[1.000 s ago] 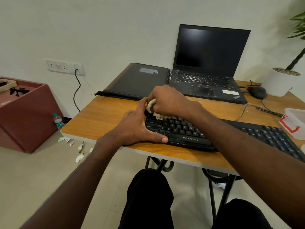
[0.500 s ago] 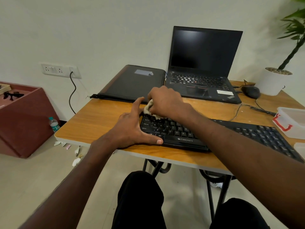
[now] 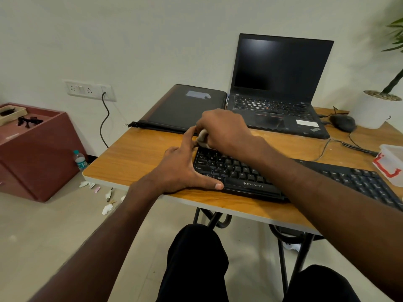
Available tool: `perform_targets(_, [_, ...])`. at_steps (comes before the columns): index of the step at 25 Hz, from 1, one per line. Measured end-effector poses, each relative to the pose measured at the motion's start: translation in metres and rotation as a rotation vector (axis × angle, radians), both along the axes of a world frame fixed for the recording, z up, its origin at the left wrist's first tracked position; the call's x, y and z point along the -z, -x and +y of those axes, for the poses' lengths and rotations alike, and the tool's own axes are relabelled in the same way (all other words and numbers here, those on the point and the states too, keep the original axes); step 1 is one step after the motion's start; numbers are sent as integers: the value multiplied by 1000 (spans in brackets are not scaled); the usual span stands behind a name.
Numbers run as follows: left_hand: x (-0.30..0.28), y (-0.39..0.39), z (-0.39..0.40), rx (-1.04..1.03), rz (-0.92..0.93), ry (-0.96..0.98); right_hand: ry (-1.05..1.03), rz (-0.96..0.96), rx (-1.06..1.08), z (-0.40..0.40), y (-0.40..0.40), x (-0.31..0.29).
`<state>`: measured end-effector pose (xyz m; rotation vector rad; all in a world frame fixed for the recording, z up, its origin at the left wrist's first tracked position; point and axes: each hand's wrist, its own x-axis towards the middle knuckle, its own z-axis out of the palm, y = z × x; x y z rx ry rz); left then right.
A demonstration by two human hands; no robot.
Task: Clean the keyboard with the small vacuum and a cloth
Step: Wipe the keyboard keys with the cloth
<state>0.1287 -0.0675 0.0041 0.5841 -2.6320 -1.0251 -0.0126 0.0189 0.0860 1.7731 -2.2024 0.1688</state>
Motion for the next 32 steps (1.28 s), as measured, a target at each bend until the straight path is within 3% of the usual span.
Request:
perform_targets(6, [-2, -1, 1, -9, -34, 10, 4, -192, 12, 7, 25, 14])
perform_targets(11, [0, -1, 0, -13, -46, 5, -176, -128, -115, 8, 15, 15])
perform_targets(13, [0, 0, 0, -10, -46, 1, -220, -117, -59, 5, 18, 4])
perform_targets(16, [-1, -1, 0, -10, -34, 1, -106, -87, 21, -7, 10, -4])
perform_targets(19, [-1, -1, 0, -9, -28, -2, -80, -206, 65, -3, 4, 5])
perform_targets(22, [-1, 0, 0, -2, -26, -3, -33, -97, 256, 3, 20, 6])
perform_targets(26, [0, 0, -1, -3, -26, -12, -91, -234, 49, 3, 11, 12])
perform_targets(29, [-2, 0, 1, 0, -54, 6, -148, -197, 131, 7, 16, 4])
perform_targets(32, [-1, -1, 1, -6, -42, 3, -44, -187, 143, 2, 9, -7])
